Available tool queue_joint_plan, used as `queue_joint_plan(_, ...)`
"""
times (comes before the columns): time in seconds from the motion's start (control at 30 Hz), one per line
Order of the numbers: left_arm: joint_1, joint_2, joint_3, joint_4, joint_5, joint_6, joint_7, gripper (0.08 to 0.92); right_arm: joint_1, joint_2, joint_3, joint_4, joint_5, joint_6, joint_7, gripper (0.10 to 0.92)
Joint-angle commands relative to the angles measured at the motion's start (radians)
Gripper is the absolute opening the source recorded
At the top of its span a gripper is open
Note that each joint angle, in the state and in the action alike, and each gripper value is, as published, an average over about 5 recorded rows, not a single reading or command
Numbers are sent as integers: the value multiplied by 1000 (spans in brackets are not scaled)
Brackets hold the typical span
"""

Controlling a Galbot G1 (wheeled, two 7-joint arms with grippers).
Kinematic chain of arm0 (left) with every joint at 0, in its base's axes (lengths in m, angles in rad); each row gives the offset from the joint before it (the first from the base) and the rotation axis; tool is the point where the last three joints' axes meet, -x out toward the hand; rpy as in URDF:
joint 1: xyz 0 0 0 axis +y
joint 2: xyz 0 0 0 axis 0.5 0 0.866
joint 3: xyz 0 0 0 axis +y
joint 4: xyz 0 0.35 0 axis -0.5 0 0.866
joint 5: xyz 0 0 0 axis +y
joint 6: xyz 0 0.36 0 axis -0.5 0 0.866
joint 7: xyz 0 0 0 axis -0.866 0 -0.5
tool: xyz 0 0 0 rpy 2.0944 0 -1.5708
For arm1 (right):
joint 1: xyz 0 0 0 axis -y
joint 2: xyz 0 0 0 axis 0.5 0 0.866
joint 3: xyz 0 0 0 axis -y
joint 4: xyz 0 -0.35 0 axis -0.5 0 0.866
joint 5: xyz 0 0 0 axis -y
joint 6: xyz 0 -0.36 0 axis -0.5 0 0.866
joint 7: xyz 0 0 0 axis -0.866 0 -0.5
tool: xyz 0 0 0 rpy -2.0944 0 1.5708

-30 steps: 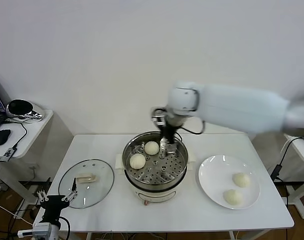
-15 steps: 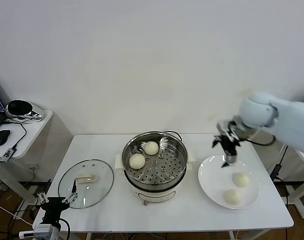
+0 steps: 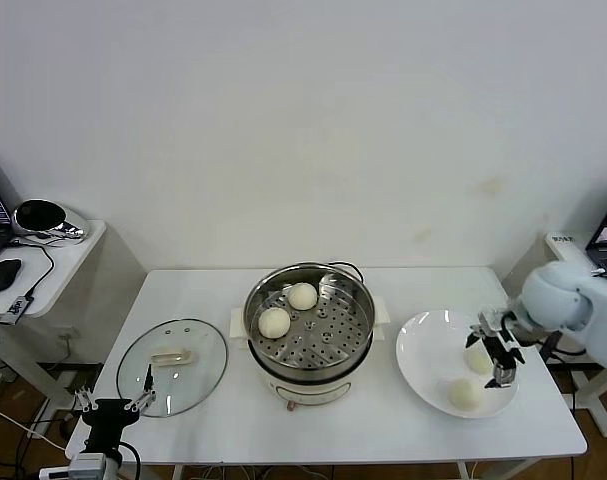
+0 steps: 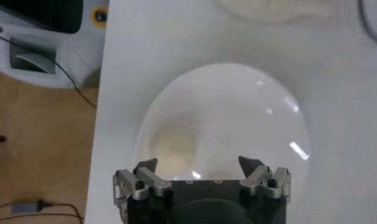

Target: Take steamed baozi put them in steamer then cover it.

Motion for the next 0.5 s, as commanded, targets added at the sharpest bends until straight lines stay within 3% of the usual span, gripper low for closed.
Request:
queue_joint_plan(0.03,1,-1,-1,1,1,0,0,823,-230,-5,166,-26,-69,20,13,823)
queue_joint_plan(0.5,-3,-3,-5,11,1,-2,-2,823,-236,88,161,-109,-76,-4,35,823)
